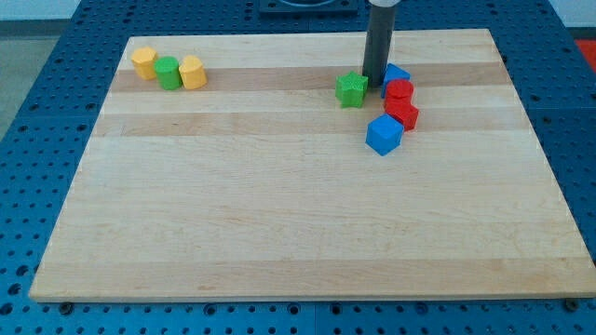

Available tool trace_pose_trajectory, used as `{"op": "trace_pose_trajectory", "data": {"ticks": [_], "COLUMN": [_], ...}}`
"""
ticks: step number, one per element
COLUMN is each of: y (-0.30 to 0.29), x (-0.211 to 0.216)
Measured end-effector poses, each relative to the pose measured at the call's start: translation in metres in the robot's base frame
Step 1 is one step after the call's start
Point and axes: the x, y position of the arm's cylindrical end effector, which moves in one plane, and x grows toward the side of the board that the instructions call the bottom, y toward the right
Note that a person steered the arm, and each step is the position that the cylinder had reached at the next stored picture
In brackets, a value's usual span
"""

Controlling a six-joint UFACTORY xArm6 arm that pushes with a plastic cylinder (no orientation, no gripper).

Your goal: Push blue triangle between green star and red circle

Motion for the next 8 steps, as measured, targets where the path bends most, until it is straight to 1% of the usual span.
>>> {"op": "trace_pose_trajectory", "data": {"ticks": [2,4,6,7,8], "y": [0.0,0.001,0.04,0.065,0.076], "x": [-0.001,-0.017,-0.039,-0.041,-0.034]}}
